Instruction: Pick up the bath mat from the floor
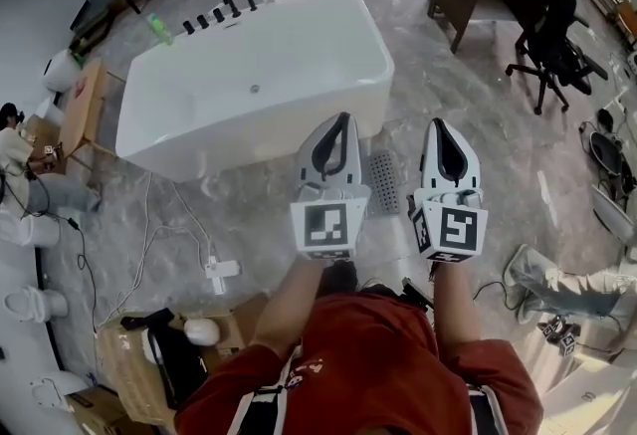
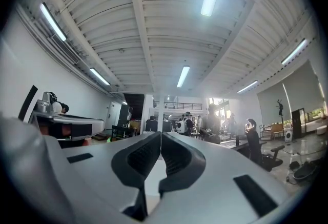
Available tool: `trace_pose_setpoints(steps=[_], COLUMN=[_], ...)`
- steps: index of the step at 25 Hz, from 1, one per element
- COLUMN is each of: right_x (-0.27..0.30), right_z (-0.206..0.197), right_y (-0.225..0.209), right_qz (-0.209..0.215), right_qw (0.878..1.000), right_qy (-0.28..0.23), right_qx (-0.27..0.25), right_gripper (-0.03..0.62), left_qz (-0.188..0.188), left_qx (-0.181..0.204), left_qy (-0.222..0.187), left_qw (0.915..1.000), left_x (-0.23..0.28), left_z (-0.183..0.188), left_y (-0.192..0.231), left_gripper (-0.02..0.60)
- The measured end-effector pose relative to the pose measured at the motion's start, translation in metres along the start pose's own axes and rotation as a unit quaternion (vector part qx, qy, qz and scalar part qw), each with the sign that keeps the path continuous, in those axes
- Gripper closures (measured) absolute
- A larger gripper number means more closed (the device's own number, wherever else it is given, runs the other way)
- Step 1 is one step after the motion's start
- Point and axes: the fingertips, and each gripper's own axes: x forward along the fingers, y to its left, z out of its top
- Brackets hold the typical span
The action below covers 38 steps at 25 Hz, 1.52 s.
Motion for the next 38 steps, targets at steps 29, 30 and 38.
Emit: trace_pose_setpoints(steps=[29,30,38], right_x=[0.176,0.178,0.191], right_z=[-0.018,-0.019,-0.027], right_y=[0.029,0.024,-0.006], right_qz=[0.044,0.049,0.070], right_qw=[0.999,0.999,0.997], right_qy=[-0.003,-0.005,-0.007], right_qx=[-0.009,-0.004,0.012], right_gripper=[0.582,0.582,0.582], left_qz=[0.072,0.079,0.112], left_qx=[0.006,0.006,0.015], left_qy=[0.028,0.029,0.036], left_qw=[0.9970,0.9964,0.9930], left_x=[0.102,0.104,0.119], left_z=[-0.037,-0.037,-0.040], left_y=[0.126,0.124,0.112], left_gripper=[0.566,0.566,0.566])
